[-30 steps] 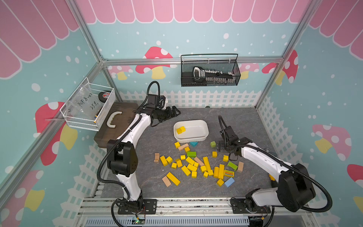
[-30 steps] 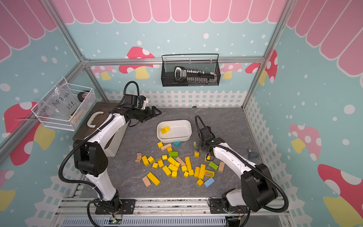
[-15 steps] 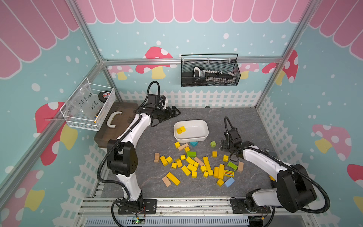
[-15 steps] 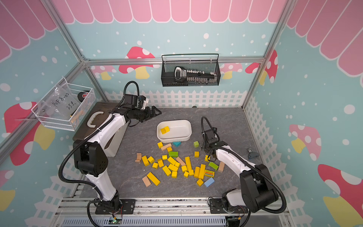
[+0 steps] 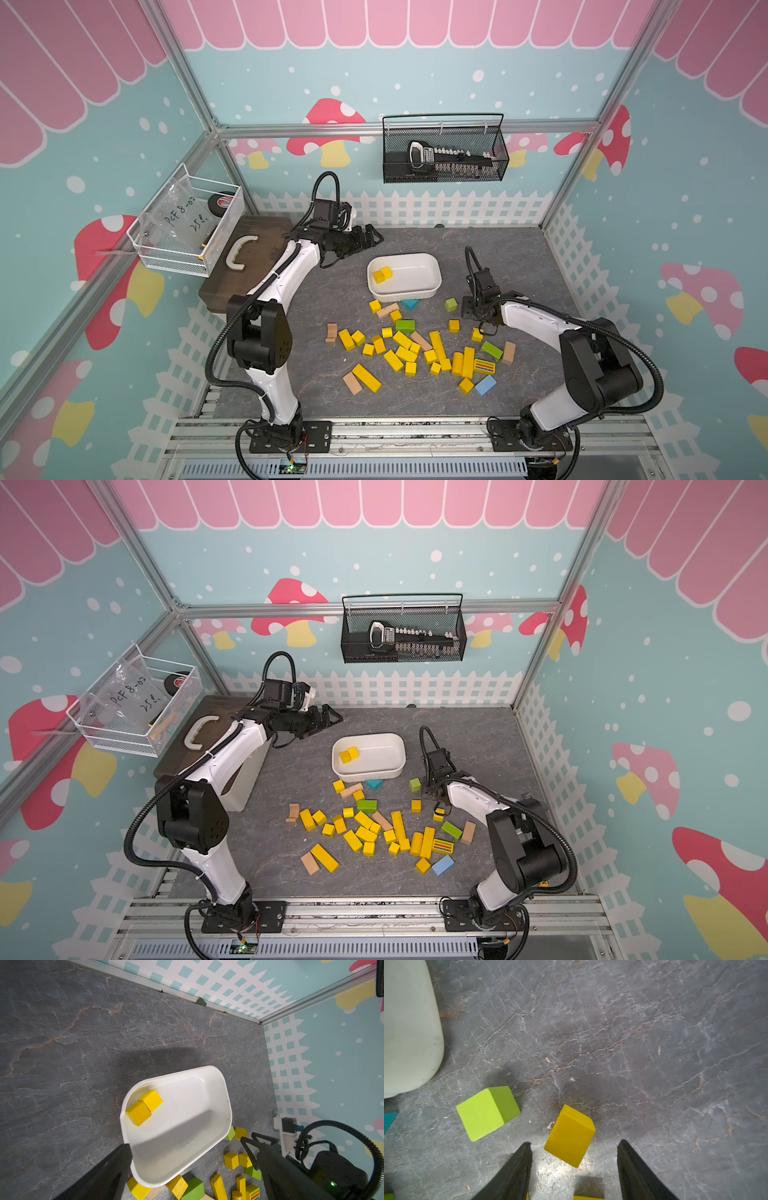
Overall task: Pick out the yellow building blocks
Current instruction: Pick up the building block from the center of the board.
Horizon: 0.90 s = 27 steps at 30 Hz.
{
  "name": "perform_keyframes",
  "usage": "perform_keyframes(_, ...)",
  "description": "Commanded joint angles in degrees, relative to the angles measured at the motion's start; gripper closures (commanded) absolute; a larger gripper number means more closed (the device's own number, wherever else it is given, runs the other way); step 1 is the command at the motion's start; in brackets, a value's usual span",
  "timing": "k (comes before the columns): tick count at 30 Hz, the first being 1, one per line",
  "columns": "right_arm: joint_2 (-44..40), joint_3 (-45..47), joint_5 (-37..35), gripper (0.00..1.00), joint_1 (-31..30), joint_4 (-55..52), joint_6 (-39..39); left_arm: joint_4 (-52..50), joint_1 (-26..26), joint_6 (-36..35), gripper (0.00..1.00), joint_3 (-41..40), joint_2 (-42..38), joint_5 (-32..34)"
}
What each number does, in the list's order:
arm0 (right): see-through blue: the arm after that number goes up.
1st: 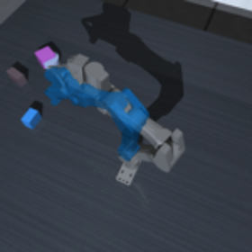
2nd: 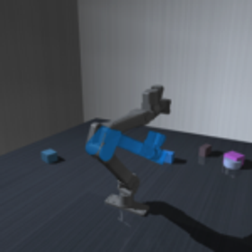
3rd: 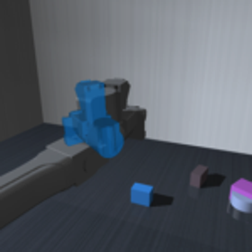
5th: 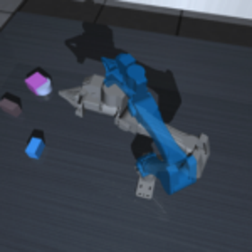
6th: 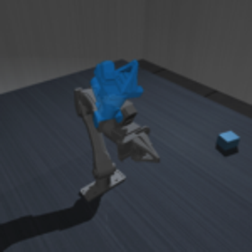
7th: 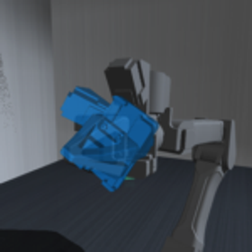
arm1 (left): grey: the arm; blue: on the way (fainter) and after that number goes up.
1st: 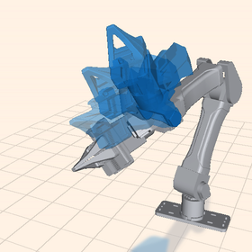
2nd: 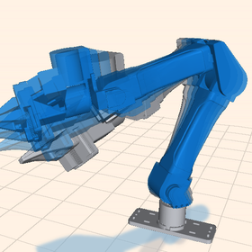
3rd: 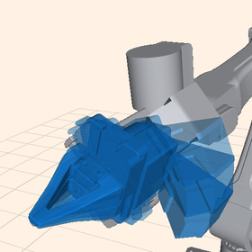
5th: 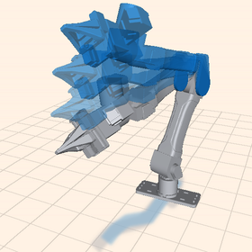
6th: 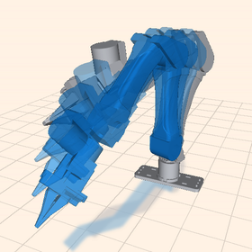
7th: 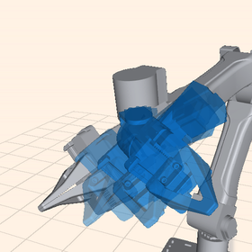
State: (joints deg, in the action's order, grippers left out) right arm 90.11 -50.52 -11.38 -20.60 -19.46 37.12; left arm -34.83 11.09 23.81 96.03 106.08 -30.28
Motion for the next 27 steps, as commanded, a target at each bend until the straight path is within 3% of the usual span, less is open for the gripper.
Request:
perform_keyframes(1, 0.8, -1.5, 0.7, 0.40, 0.5, -1.6, 0.1, 0.6, 0.2, -0.4, 0.00, -0.6, -0.5, -0.7)
perform_keyframes(4, 0.8, -1.4, 0.7, 0.41, 0.6, -1.6, 0.4, 0.6, 0.2, -0.4, 0.00, -0.6, -0.5, -0.7)
perform_keyframes(11, 2.3, -2.0, 1.9, 0.58, 1.7, -2.3, 0.9, 0.6, 0.4, -0.5, 0.00, -0.6, -0.7, -0.7)
perform_keyframes(27, 2.7, -1.9, 2.6, 0.75, 2.6, -2.3, 1.4, 0.6, 0.4, -0.5, 0.00, -0.6, -0.9, -0.7)
